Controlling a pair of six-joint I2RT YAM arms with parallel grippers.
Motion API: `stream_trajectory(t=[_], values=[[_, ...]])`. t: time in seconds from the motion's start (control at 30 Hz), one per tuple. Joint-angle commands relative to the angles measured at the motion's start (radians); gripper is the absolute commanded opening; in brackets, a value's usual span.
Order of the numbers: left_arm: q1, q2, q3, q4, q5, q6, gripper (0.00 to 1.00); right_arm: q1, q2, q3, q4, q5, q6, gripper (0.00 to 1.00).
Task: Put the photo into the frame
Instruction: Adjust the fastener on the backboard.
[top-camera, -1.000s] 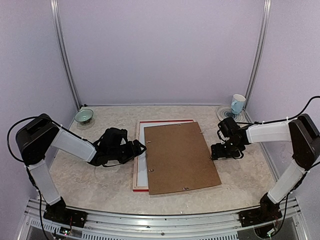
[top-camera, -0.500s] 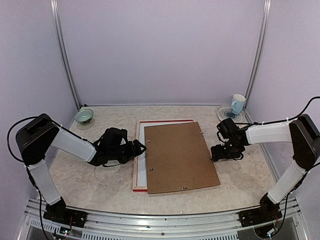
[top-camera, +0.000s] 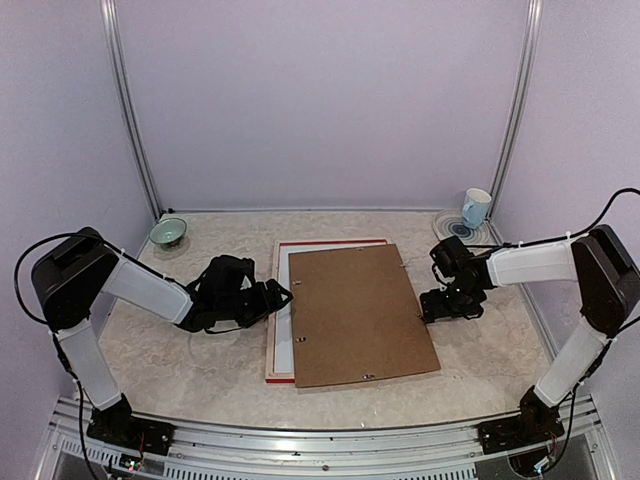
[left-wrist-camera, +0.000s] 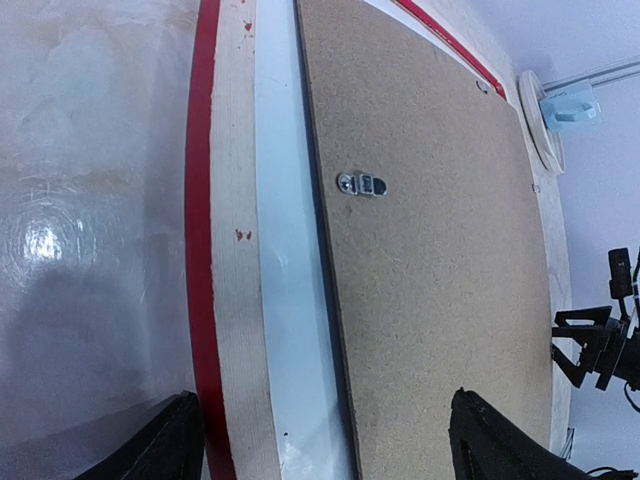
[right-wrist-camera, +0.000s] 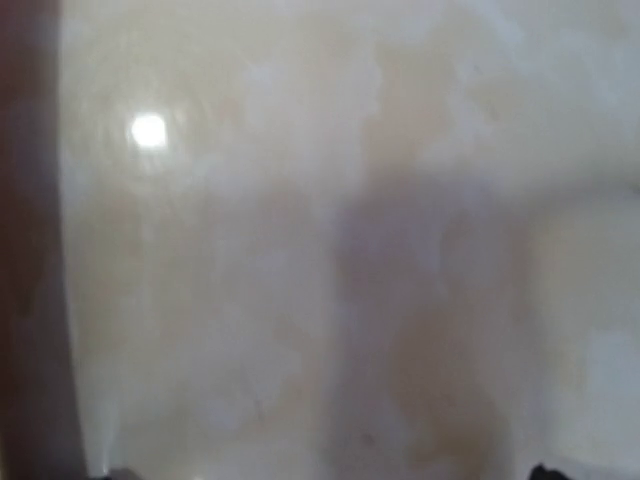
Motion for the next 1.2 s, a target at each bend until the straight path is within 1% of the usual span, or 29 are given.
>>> stream_trajectory(t=[0.0, 0.33, 0.53, 0.73, 1.17], values=[[-0.002, 0.015, -0.001, 0.033, 0.026, -0.003, 0.83, -0.024, 0.07, 0.067, 0.03, 0.013, -0.008, 0.9], [0.004, 0.0, -0.035, 0.05, 0.02, -0.006, 0.84, -0.101, 0.188, 0.185, 0.066, -0.014, -0.045, 0.91], [0.004, 0.014, -0.027, 0.063, 0.033, -0.009, 0.84, -0.104, 0.27, 0.256, 0.132, -0.065, -0.081, 0.9], [0.004, 0.011, -0.032, 0.06, 0.03, -0.007, 0.84, -0.104, 0.372, 0.345, 0.128, -0.033, -0.093, 0.9], [0.005, -0.007, -0.044, 0.058, 0.027, -0.01, 0.84, -0.124, 0.497, 0.494, 0.091, 0.015, -0.088, 0.9]])
